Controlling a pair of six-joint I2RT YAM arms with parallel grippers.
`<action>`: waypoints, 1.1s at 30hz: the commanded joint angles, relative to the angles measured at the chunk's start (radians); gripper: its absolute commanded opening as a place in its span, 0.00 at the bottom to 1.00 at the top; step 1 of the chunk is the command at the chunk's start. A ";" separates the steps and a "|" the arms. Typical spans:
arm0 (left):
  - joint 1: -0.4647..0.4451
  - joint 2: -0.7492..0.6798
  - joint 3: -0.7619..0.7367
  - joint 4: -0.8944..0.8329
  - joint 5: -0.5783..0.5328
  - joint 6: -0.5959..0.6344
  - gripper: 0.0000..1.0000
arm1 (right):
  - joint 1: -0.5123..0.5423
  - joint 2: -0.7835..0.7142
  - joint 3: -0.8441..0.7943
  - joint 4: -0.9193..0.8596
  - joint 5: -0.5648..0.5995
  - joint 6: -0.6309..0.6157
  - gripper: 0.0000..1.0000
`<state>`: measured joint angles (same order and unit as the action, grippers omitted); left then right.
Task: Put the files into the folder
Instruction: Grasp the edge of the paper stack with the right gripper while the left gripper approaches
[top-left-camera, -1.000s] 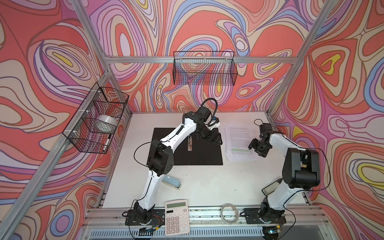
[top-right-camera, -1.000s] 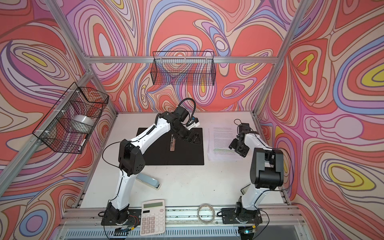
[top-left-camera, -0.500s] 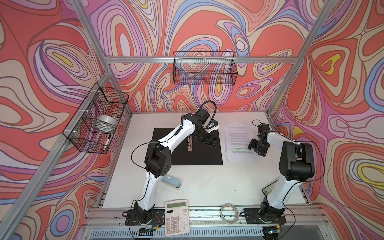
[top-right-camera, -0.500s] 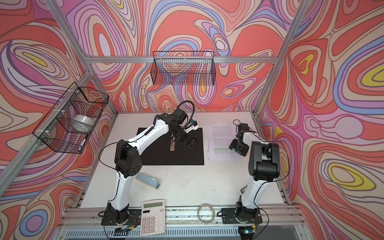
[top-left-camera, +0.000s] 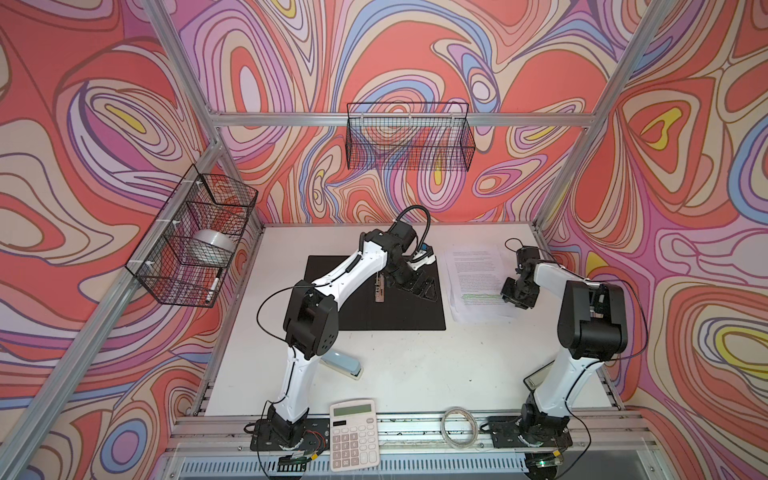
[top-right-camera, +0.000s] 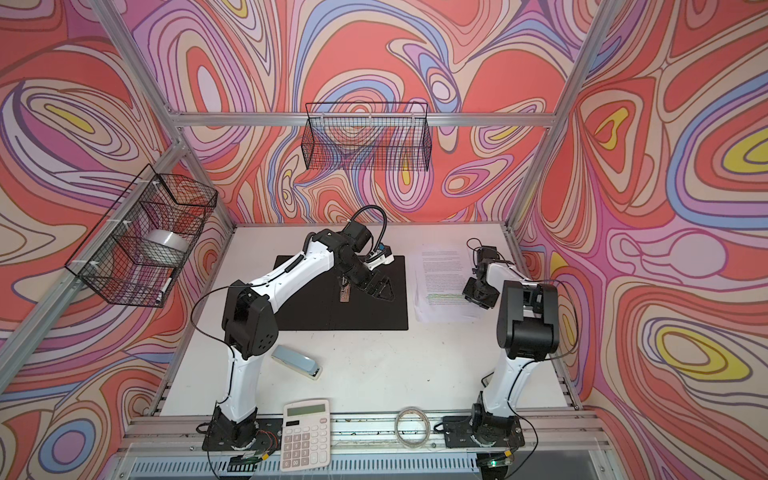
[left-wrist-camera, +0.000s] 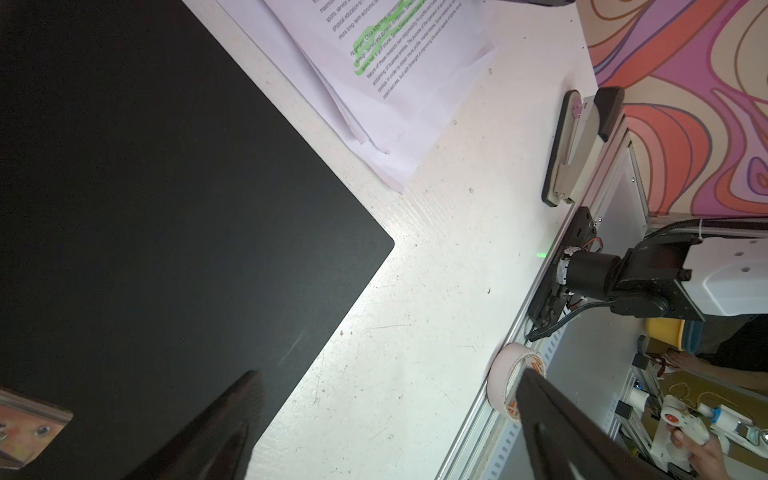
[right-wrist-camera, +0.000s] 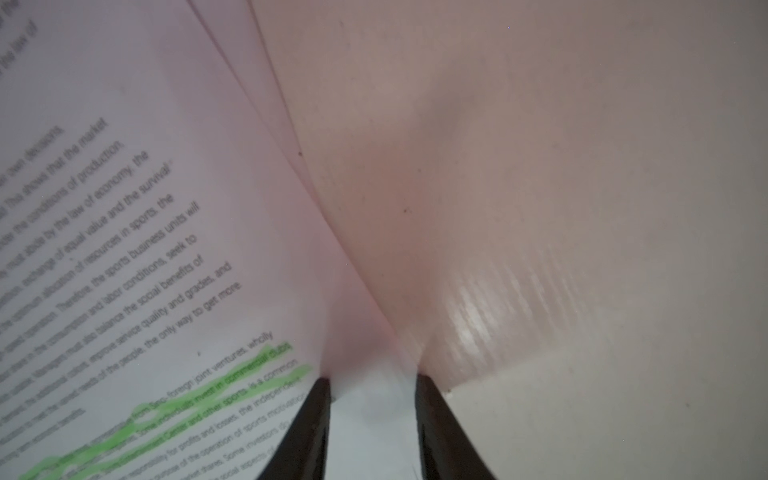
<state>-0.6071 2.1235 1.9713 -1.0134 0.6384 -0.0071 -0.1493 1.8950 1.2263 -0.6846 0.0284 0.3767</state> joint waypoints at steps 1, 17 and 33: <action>0.001 -0.018 0.004 0.059 0.055 -0.031 0.95 | 0.001 0.045 -0.038 -0.005 -0.055 -0.004 0.28; -0.069 0.321 0.336 0.165 0.025 -0.233 0.95 | 0.001 -0.117 -0.065 -0.093 -0.210 -0.064 0.17; -0.112 0.389 0.343 0.183 -0.013 -0.253 0.94 | -0.023 -0.145 -0.056 -0.081 -0.124 0.000 0.59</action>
<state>-0.7082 2.4866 2.2929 -0.8433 0.6441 -0.2733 -0.1596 1.7199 1.1648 -0.7826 -0.1112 0.3603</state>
